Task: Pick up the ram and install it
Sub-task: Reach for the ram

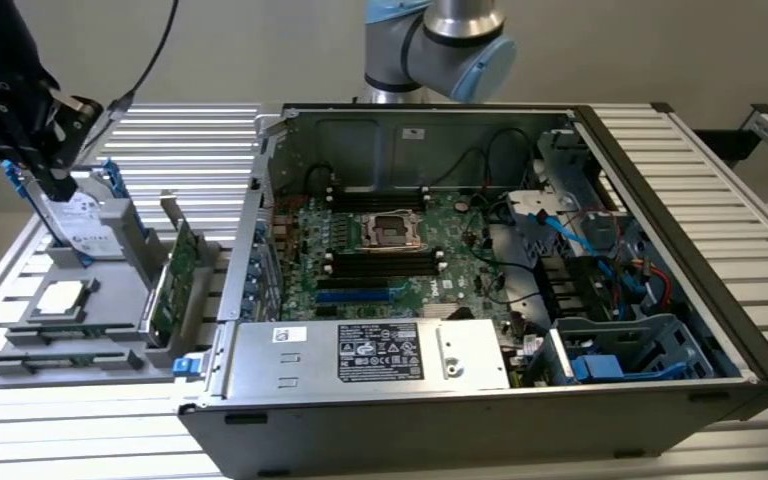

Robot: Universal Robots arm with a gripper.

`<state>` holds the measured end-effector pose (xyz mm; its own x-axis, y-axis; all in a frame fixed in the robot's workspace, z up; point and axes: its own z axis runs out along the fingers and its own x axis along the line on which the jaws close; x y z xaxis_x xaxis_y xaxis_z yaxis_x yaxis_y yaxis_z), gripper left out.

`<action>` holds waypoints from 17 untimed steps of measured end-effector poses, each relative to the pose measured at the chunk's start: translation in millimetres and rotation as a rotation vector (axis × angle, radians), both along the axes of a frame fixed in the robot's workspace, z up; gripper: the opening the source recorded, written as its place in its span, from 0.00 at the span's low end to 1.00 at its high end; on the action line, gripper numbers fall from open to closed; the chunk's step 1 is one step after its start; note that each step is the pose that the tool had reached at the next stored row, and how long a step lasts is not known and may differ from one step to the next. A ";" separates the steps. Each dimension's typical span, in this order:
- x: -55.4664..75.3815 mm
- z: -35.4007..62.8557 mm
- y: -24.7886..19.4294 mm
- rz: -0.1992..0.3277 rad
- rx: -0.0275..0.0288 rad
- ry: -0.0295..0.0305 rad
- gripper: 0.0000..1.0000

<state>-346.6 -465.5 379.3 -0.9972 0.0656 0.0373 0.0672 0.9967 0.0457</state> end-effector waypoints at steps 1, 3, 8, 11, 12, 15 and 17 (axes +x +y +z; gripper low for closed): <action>-1.7 -0.5 -1.8 0.001 0.0001 0.0000 0.11; -5.0 -1.6 -5.0 0.003 0.0003 -0.0001 0.11; -13.7 -5.2 -10.9 0.011 0.0005 0.0000 0.11; -18.7 -7.9 -13.2 0.017 0.0005 0.0001 0.11; -20.3 -8.9 -13.9 0.019 0.0005 0.0001 0.11; -26.1 -12.2 -15.2 0.025 0.0005 0.0002 0.11; -30.9 -14.1 -15.7 0.029 0.0005 0.0002 0.11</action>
<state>-377.5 -481.3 365.3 -0.9986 0.0368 0.0375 0.0385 0.9982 0.0462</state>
